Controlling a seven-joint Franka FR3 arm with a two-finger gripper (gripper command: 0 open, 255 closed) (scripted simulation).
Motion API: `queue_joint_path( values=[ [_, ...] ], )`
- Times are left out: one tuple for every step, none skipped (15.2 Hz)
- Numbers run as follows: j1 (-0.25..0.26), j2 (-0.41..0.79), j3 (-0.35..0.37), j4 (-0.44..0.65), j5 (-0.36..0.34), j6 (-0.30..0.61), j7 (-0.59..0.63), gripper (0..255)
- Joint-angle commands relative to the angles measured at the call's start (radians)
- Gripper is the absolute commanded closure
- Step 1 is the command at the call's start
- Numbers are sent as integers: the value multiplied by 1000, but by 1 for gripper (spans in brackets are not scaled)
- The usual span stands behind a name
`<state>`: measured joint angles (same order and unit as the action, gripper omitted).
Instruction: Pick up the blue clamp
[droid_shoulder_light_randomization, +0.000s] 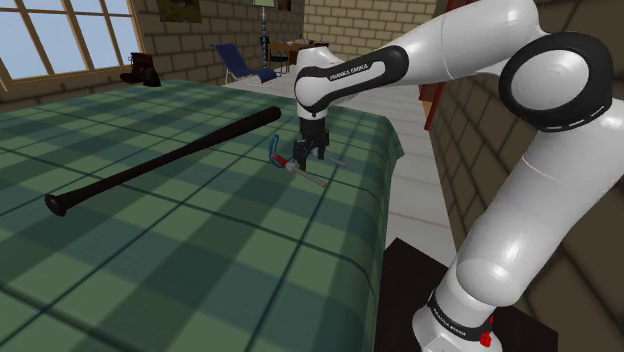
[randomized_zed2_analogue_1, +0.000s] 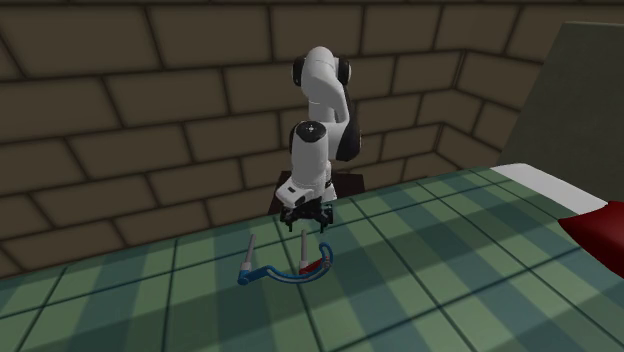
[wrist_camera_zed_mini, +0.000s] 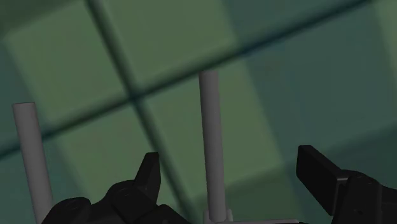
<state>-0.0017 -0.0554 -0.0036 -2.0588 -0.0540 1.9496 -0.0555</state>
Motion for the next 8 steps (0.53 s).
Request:
queue_joint_path(
  values=[
    [0, 64, -1, 51, -7, 32, -15, 0],
    [0, 98, -1, 84, -10, 42, -23, 0],
    [0, 117, -1, 102, -11, 46, -27, 0],
    [-1, 120, -1, 93, -12, 59, -26, 0],
    [-1, 125, -1, 84, -12, 72, -25, 0],
    [-1, 129, -1, 76, -13, 85, -24, 0],
    [-1, 133, -1, 68, -13, 97, -24, 0],
    [-1, 138, -1, 60, -13, 110, -23, 0]
  ],
)
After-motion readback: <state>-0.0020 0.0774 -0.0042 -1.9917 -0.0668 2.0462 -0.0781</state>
